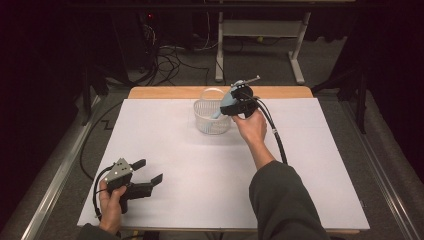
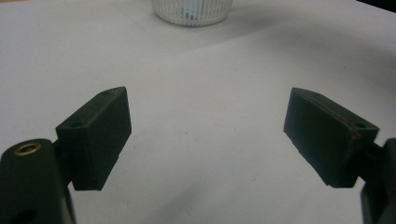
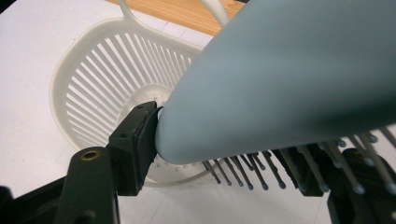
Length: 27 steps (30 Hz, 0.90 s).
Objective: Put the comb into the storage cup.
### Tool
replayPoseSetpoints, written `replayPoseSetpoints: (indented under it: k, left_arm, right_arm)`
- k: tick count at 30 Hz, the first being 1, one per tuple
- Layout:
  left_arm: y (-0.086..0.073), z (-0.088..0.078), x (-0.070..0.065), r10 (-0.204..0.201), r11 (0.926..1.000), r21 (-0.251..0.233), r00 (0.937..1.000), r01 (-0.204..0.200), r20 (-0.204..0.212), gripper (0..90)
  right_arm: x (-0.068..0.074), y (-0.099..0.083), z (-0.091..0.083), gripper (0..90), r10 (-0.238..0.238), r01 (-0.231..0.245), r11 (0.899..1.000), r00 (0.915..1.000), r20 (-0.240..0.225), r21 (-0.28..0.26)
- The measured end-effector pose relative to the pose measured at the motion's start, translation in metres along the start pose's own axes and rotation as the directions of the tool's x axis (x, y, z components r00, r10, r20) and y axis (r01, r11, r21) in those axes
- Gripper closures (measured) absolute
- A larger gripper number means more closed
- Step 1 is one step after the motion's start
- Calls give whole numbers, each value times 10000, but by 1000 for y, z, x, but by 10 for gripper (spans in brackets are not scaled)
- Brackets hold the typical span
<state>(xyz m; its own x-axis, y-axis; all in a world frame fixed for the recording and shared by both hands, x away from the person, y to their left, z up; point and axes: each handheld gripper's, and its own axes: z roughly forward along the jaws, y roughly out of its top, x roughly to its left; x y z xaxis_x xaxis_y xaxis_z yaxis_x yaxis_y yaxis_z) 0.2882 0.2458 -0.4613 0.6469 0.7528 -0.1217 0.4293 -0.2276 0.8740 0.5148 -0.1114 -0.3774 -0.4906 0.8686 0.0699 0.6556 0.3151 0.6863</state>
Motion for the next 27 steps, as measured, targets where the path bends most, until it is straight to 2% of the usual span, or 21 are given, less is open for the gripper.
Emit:
replayPoseSetpoints:
  k: [11, 27]
  left_arm:
    - [0, 0, 0, 4, 10000, -9, 10000, -4, 1, 161]
    - [0, 0, -1, 12, 10000, -12, 10000, -12, -8, 162]
  right_arm:
    - [-4, -8, 1, 348, 20, -22, 10000, 9999, -152, -94]
    - [-4, -10, -1, 317, 64, -70, 9997, 9996, -282, -214]
